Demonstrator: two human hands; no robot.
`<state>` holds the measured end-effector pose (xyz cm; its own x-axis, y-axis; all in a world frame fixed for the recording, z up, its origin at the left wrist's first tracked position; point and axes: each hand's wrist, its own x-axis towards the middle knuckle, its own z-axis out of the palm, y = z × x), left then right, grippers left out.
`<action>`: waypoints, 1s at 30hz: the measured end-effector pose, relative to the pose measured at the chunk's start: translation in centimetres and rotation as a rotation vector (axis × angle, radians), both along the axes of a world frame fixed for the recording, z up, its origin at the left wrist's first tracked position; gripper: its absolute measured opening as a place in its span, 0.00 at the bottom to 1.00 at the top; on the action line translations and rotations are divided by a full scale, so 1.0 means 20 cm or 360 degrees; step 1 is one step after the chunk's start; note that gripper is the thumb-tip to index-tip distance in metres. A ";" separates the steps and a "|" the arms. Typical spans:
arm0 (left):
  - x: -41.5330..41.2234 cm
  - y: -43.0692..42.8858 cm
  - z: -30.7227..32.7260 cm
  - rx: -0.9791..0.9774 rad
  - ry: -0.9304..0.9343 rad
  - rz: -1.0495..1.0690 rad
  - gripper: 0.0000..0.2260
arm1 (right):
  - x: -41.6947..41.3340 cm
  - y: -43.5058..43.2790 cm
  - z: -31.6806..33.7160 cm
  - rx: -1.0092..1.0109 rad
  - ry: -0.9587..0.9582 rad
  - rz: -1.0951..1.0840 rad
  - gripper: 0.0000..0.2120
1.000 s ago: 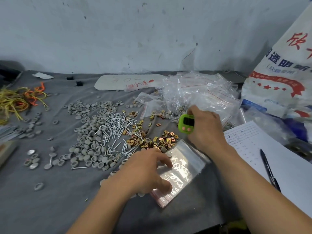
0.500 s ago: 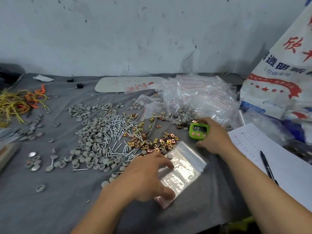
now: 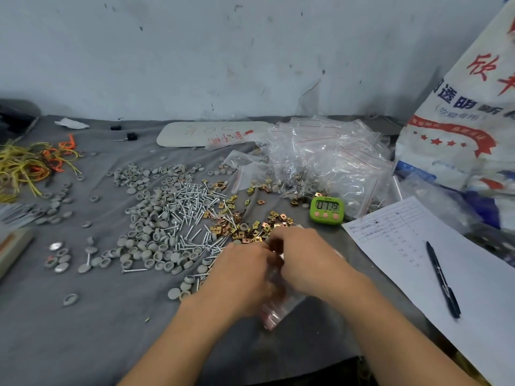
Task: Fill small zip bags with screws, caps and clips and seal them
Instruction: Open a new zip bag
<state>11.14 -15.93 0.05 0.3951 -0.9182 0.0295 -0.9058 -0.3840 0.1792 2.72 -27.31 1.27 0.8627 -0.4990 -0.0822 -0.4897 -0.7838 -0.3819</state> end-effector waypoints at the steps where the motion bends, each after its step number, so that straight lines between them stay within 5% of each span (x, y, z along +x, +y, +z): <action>1: 0.00 0.00 0.00 0.0004 0.0035 -0.0012 0.16 | -0.01 0.00 -0.01 -0.0008 0.0040 0.0029 0.17; 6: 0.03 0.06 0.01 0.0169 0.0345 -0.0121 0.33 | -0.04 -0.04 -0.01 0.0006 0.0096 0.0174 0.18; 13: -0.01 0.01 -0.06 -0.0192 0.0536 0.0090 0.09 | -0.05 -0.07 0.02 0.0049 0.0204 0.0244 0.21; 17: -0.02 0.00 -0.09 -0.0401 0.0520 0.0340 0.04 | -0.07 -0.10 0.06 0.0238 0.0244 0.0314 0.23; 21: 0.00 -0.01 -0.07 -0.0536 0.0613 0.0450 0.10 | -0.08 -0.08 0.06 0.0188 0.0284 0.0328 0.31; 30: 0.07 0.11 0.00 -0.0554 0.0721 0.0355 0.03 | -0.01 -0.05 0.00 0.0138 0.0351 0.0322 0.10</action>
<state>12.61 -13.66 0.01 0.6199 -0.7787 0.0970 -0.6149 -0.4052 0.6765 2.55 -28.40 1.35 0.9005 -0.3020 -0.3129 -0.4055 -0.8430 -0.3534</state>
